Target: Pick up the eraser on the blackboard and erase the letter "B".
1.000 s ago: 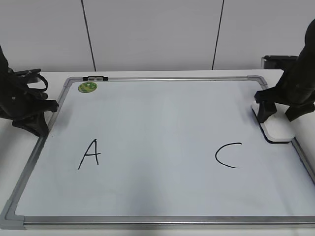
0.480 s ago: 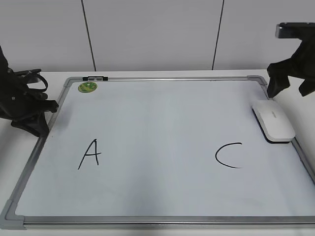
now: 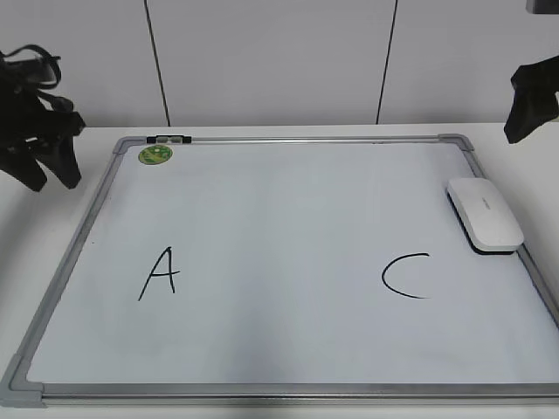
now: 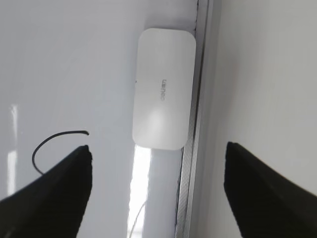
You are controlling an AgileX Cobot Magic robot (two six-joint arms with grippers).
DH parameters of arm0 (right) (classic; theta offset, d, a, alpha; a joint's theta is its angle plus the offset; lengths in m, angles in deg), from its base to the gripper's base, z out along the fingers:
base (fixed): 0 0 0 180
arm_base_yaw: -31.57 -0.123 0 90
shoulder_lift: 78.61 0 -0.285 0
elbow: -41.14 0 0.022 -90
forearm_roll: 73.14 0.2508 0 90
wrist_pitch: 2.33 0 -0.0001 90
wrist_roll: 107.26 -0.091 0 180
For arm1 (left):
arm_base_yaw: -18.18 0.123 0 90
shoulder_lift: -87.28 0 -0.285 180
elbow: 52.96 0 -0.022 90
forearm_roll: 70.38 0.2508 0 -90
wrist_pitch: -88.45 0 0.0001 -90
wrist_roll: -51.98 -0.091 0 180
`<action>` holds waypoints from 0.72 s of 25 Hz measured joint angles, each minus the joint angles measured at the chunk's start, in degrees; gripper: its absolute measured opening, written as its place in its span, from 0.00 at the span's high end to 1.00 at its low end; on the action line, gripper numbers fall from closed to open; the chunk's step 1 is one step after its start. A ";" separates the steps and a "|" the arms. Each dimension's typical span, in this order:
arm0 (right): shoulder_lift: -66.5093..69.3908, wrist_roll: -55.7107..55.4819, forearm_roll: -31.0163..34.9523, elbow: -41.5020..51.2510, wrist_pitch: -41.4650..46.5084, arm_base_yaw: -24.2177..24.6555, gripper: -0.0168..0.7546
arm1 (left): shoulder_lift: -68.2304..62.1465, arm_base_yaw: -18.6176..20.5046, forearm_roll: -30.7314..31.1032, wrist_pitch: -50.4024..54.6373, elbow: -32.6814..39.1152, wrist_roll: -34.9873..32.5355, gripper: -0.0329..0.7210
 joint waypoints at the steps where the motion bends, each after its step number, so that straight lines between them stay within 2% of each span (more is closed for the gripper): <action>1: -0.93 0.00 0.31 0.00 1.17 0.00 0.18 | 0.88 0.00 0.00 1.15 -1.04 0.00 0.42; 2: -2.06 0.09 0.71 0.00 2.70 0.00 0.16 | 1.95 0.00 0.00 1.85 -1.46 0.00 0.42; 9: -8.46 0.63 1.73 0.00 8.17 0.00 0.21 | 14.83 -0.11 -0.62 3.30 -0.53 2.23 0.42; 12: -11.02 0.72 2.59 0.00 8.41 0.00 0.19 | 22.81 -0.11 -0.73 3.82 2.53 2.35 0.42; 18: -18.25 0.87 4.23 2.43 8.49 0.00 0.21 | 38.31 -0.11 -0.38 4.46 11.30 2.43 0.42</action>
